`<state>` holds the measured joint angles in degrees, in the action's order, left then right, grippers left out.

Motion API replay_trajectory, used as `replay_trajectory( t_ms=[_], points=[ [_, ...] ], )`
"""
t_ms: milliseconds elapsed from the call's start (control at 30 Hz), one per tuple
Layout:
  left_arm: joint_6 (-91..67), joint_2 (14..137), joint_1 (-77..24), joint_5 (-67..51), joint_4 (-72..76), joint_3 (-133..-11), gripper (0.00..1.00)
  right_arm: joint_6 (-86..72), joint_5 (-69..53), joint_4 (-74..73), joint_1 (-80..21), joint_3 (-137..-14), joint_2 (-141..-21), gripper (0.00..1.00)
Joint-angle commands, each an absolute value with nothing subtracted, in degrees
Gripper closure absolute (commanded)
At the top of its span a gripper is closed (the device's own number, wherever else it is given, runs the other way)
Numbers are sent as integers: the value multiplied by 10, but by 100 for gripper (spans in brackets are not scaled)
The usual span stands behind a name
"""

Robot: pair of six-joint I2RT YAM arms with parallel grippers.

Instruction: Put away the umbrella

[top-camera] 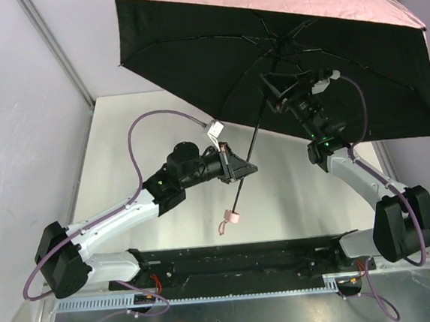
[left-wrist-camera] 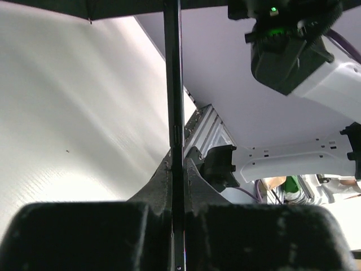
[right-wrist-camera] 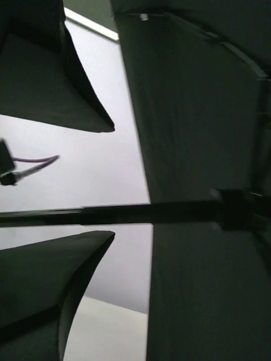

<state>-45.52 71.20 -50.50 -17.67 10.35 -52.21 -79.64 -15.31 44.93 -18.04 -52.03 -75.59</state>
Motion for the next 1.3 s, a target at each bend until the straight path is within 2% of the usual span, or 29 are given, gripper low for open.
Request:
replay_trajectory(
  t_ms=[0, 167, 400, 667, 833, 900, 967, 1033, 1133, 1200, 1267],
  points=[
    [-437, 675, -509, -190, 164, -528, 100, -873, -82, 509, -153, -552, -789, 26],
    [-466, 677, -509, -217, 188, -518, 100, -926, -65, 573, -138, -567, -842, 28],
    [-486, 677, -508, -231, 208, -504, 100, -967, -30, 646, -133, -578, -888, 37],
    [-495, 674, -508, -228, 211, -496, 100, -964, 0, 695, -126, -582, -893, 55],
    [-503, 677, -508, -224, 211, -491, 100, -968, 36, 713, -123, -583, -894, 72],
    [-506, 677, -508, -220, 211, -491, 100, -963, 47, 703, -126, -586, -890, 68],
    [-508, 676, -508, -213, 211, -490, 100, -938, 62, 674, -130, -588, -876, 57],
    [-512, 671, -508, -199, 211, -486, 100, -896, 94, 616, -140, -588, -850, 50],
    [-515, 661, -508, -181, 211, -479, 100, -841, 168, 517, -163, -589, -809, 49],
    [-517, 654, -508, -170, 211, -474, 100, -821, 186, 500, -168, -590, -799, 50],
    [-517, 648, -508, -163, 210, -469, 100, -821, 181, 506, -165, -591, -800, 46]
  ],
)
